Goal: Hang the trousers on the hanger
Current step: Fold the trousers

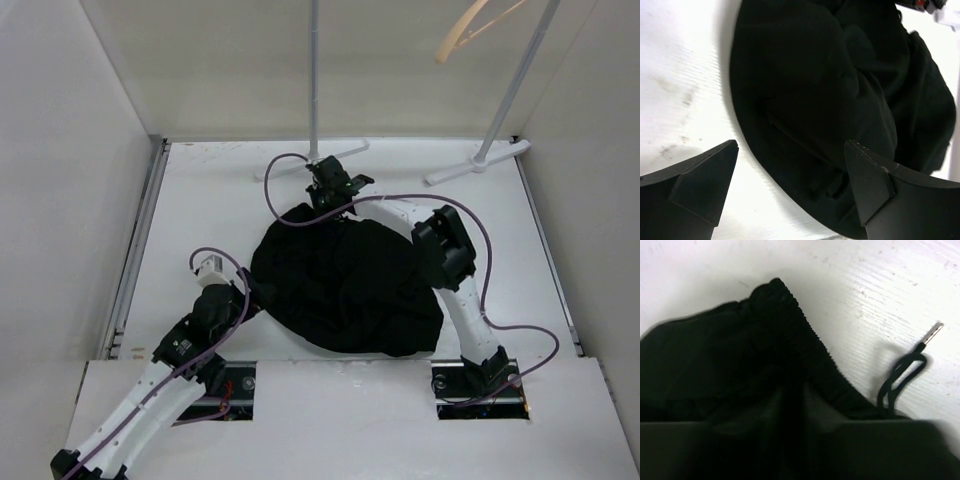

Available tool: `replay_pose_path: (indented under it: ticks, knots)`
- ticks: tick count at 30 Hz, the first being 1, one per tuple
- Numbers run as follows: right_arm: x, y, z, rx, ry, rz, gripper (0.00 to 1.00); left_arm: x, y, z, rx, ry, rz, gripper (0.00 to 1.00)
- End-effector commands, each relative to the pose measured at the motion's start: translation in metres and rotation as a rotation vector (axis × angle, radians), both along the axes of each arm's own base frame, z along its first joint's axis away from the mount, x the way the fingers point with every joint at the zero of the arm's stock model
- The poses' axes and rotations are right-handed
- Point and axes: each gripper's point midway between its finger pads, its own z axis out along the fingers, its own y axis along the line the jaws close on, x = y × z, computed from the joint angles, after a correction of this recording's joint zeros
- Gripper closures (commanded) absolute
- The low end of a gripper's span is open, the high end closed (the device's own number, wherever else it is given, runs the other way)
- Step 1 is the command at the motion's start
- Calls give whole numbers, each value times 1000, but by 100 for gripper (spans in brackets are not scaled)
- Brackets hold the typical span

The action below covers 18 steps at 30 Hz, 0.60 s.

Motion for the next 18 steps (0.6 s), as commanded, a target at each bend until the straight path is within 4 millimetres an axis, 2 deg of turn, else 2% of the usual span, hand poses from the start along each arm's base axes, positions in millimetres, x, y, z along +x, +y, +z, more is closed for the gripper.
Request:
replay_pose_path:
  ticks: [1, 2, 3, 5, 7, 9, 11, 13, 16, 18]
  knots:
    - [12, 4, 62, 73, -94, -49, 88, -7, -11, 0, -75, 11, -36, 12]
    - [17, 1, 82, 96, -149, -79, 91, -6, -11, 1, -77, 4, -32, 12]
    - [22, -8, 115, 129, -244, -125, 93, -4, -11, 4, -80, -4, -28, 11]
    - [21, -25, 164, 178, -362, -189, 93, -1, -12, 11, -83, -22, -30, 11]
    - [5, -52, 214, 236, -462, -251, 93, 3, -14, 18, -91, -40, -35, 10]
    - [-14, -91, 247, 299, -541, -322, 93, 8, -17, 25, -101, -62, -34, 9]
    - [-38, -128, 266, 364, -600, -379, 93, 14, -19, 30, -112, -84, -30, 8]
    - [-64, -163, 274, 434, -637, -439, 93, 21, -25, 31, -124, -92, -35, 8]
    - [-97, -208, 271, 535, -671, -539, 93, 30, -41, 27, -134, -73, -73, 8]
    - [-113, -230, 270, 591, -695, -584, 93, 37, -53, 27, -146, -79, -101, 8]
